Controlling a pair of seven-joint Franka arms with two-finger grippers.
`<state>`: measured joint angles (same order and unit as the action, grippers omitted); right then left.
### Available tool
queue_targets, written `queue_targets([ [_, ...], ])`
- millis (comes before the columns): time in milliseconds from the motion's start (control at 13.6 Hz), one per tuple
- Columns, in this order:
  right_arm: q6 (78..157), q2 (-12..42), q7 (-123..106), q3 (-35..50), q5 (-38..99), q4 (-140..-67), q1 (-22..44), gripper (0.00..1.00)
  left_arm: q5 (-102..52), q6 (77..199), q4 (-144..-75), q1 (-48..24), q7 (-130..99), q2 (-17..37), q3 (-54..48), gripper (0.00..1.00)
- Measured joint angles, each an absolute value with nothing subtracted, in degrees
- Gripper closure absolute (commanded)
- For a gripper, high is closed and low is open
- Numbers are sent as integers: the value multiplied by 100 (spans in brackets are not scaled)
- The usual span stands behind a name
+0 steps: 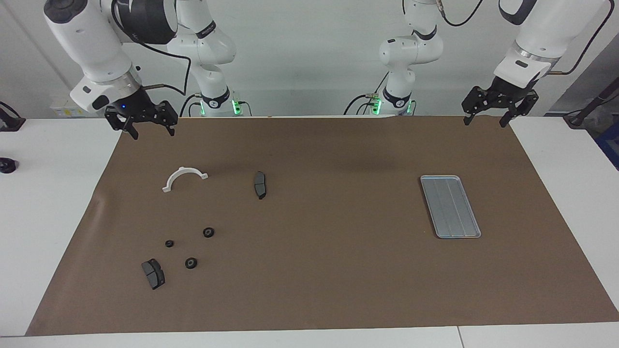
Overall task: Pick bearing gear from pile to tray
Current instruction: 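Reach the right gripper toward the small black bearing gears, then lower the right gripper and close it on one black gear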
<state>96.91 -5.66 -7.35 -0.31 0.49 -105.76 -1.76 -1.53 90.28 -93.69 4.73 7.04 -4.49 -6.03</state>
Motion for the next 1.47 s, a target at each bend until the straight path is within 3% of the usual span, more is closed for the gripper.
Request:
queue_targets([
  [368, 10739, 71, -738, -20, -353, -10781, 65, 0, -153, 9060, -9501, 473, 704, -503, -603, 0],
  [884, 12576, 1314, -740, -60, -606, -10662, -170, 0, -154, 9111, -9575, 473, 704, -571, -614, 0],
  [1474, 13152, 2548, -743, -64, -599, -9841, -346, 1, -156, 9122, -9603, 471, 704, -577, -624, 0],
])
